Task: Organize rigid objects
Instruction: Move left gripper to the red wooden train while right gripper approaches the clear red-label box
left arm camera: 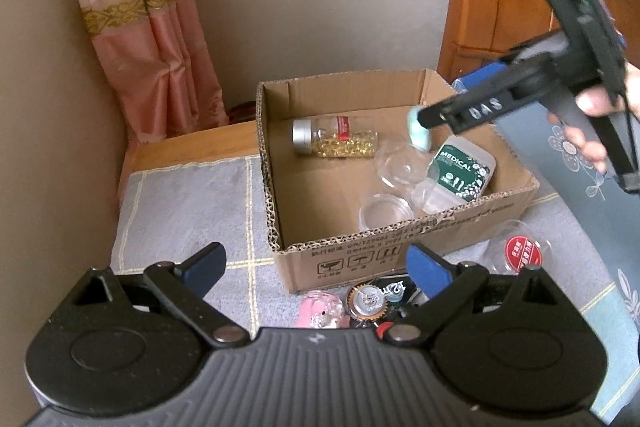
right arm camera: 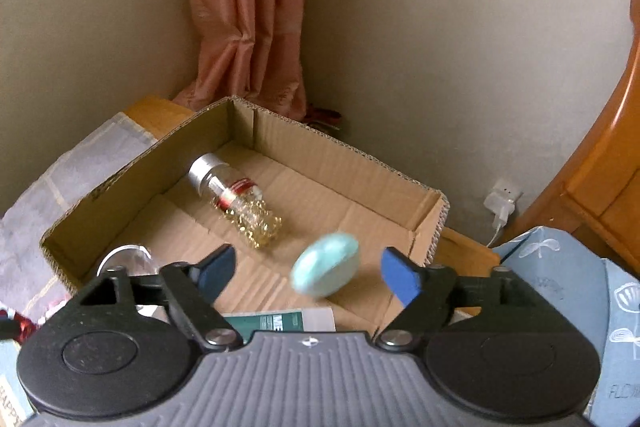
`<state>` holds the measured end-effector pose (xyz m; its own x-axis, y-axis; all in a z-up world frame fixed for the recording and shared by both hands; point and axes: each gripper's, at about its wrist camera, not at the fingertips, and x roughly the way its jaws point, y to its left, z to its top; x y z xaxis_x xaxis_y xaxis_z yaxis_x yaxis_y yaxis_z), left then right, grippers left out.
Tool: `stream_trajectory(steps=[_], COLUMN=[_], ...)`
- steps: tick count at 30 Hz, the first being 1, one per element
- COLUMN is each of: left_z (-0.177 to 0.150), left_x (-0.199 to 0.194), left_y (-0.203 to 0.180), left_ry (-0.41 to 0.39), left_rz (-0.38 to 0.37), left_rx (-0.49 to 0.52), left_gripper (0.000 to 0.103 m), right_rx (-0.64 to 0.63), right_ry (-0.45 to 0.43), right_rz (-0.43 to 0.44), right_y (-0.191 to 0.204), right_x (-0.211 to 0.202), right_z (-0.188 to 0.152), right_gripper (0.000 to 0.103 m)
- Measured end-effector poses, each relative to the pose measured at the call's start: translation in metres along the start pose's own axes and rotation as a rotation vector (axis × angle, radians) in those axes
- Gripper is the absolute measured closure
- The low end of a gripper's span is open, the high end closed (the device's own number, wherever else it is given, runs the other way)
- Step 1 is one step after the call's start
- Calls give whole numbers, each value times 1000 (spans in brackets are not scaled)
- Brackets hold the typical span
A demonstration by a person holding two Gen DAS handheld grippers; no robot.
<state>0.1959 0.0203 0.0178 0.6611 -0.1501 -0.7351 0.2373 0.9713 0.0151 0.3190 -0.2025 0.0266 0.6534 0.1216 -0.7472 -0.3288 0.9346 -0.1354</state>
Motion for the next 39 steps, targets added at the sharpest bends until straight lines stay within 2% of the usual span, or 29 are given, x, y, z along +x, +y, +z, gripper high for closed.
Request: stream_trajectory(steps=[6, 14, 20, 24, 29, 34, 39], left_z=[-6, -26, -57, -79, -105, -119, -114], left_x=[-10, -25, -25, -16, -7, 0, 1], left_y=[-3, -4, -2, 0, -2, 4, 13], left_ry=[-18, -51, -50, -16, -10, 20, 10], left_rz=[-11, 9, 22, 14, 65, 90, 91], left_rx=[-5, -21, -55, -82, -71, -104, -122], left_gripper=[6, 6, 6, 6, 6, 6, 6], right_rx=[3, 54, 106, 146, 201, 227, 250], right_ry=[-38, -72, -86, -76, -43, 4, 35], right_rz=[-14, -16, -68, -64, -33, -60, -49], right_y=[8, 23, 40, 46, 52, 59, 64], right_x=[-30, -66, -80, -82, -73, -61, -50], right_z=[-17, -56, -111, -149, -182, -201, -208], right_gripper=[0, 0, 0, 0, 0, 0, 0])
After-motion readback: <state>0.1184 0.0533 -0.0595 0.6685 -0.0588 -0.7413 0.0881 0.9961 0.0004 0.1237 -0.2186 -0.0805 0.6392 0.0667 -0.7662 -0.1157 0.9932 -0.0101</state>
